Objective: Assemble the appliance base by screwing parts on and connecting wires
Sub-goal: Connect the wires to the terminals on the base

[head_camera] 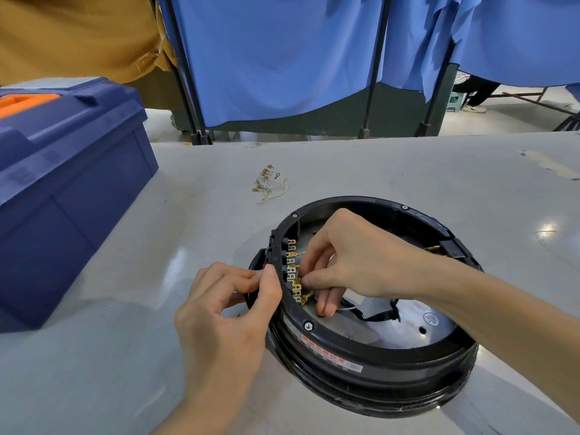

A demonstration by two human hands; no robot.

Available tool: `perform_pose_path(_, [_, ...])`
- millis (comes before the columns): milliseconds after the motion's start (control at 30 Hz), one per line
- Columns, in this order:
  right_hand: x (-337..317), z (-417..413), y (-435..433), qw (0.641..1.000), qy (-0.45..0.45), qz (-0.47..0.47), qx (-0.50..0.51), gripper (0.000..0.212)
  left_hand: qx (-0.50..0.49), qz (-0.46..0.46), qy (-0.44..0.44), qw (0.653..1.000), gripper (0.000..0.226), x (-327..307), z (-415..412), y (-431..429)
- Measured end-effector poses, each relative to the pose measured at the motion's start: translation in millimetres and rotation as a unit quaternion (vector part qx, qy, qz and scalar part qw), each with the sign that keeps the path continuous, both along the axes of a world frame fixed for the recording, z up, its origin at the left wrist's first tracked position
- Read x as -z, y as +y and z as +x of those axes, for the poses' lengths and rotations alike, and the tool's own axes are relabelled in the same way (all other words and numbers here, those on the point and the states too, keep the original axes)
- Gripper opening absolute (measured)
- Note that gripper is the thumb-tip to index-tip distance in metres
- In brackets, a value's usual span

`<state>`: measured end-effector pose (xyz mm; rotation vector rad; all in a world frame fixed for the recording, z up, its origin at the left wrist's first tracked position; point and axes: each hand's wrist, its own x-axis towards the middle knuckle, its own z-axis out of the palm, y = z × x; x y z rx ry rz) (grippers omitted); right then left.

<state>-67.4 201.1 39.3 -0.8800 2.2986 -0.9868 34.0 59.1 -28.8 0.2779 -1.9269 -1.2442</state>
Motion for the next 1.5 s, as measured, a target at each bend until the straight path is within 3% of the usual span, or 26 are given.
perform_pose_path(733, [-0.8, 2.5, 0.4, 0.996, -0.073, -0.034, 0.033, 0.006, 0.000, -0.025, -0.003, 1.000, 0.029, 1.4, -1.5, 0.0])
perform_pose_path(1200, [0.2, 12.6, -12.6, 0.979, -0.110, -0.045, 0.166, 0.014, -0.010, -0.039, 0.007, 0.999, 0.030, 0.9, -1.8, 4.6])
perform_pose_path(1400, [-2.9, 19.1, -7.0, 0.974, -0.147, -0.063, 0.159, 0.004, -0.009, -0.050, 0.006, 0.999, 0.034, 2.0, -1.7, 2.9])
perform_pose_path(1500, [-2.2, 23.7, -1.1, 0.970, -0.131, -0.097, 0.179, 0.013, -0.005, -0.053, 0.007, 0.999, 0.034, 2.1, -1.9, 2.0])
